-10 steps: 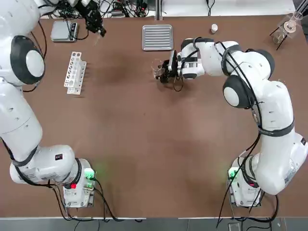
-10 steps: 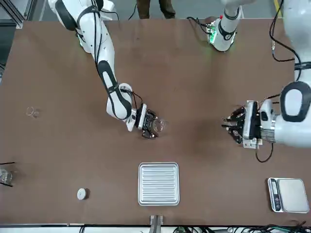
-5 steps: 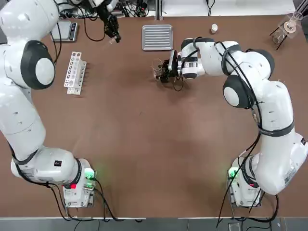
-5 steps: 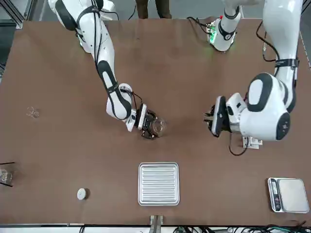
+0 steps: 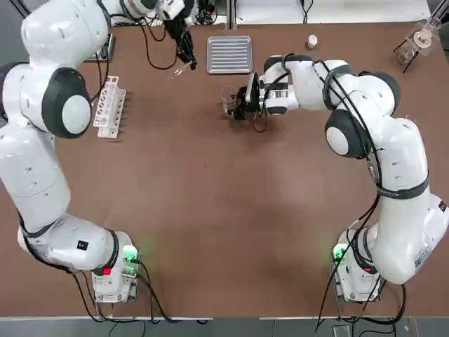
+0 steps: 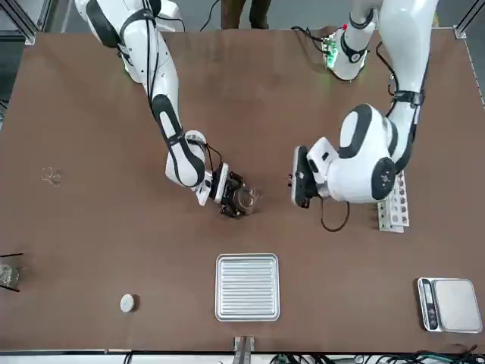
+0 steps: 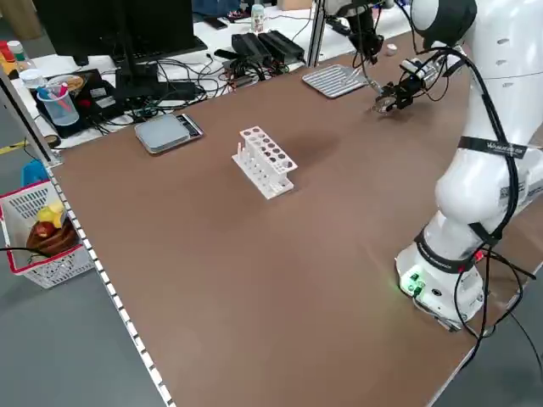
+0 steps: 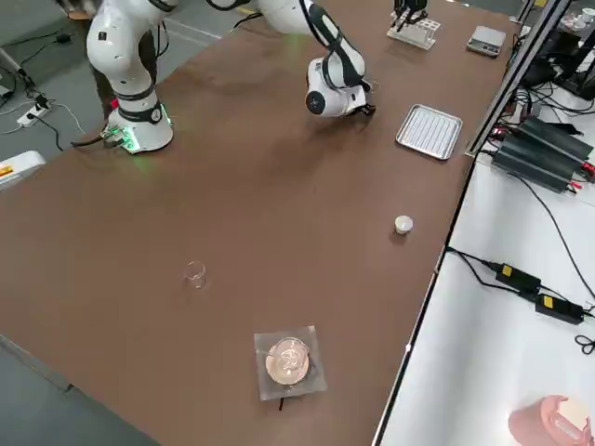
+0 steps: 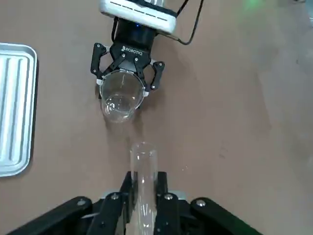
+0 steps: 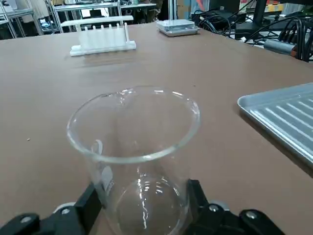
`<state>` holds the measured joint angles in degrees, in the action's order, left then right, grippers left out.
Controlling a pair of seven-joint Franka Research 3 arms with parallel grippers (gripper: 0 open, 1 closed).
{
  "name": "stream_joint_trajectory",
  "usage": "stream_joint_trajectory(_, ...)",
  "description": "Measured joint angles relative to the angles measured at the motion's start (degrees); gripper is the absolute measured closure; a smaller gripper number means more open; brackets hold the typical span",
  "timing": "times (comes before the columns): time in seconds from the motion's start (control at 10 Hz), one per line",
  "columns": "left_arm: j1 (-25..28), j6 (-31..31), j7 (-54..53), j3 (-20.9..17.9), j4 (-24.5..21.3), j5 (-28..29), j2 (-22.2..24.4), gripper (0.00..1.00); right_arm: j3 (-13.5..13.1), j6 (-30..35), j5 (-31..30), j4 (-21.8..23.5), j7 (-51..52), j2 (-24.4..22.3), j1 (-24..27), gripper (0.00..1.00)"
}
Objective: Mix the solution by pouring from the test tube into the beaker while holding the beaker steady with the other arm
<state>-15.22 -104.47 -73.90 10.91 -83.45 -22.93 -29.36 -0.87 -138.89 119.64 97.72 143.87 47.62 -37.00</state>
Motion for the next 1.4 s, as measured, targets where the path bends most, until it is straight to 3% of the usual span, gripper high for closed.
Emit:
stream_joint_trajectory(0.2, -4.94, -1.5, 2.26, -3.16, -0.01, 1.64, -0.61, 0.78, -0.04, -0.26, 0.33, -0.06, -0.01, 0.0, 0.01, 0.23)
stream_joint_trajectory(0.5, -15.76, -2.22, 6.56, -12.3, 0.01, 1.69, -1.39, 0.78, -0.06, -0.68, 0.48, -0.17, -0.04, 0.0, 0.01, 0.23)
stream_joint_trajectory(0.7, -21.57, -3.41, 8.25, -16.31, 0.32, 2.34, -2.58, 0.78, -0.09, -1.12, 0.56, -0.32, -0.24, 0.0, 0.02, 0.23)
stream_joint_trajectory(1.2, -29.4, -7.34, 10.81, -23.88, 2.53, 2.83, -6.45, 0.78, -0.23, -1.24, 0.71, -0.37, -0.34, 0.0, 0.06, 0.23)
stream_joint_trajectory(1.4, -30.27, -8.74, 11.25, -24.72, 4.62, 2.83, -8.87, 0.78, -0.24, -1.26, 0.72, -0.38, -0.35, 0.0, 0.06, 0.23)
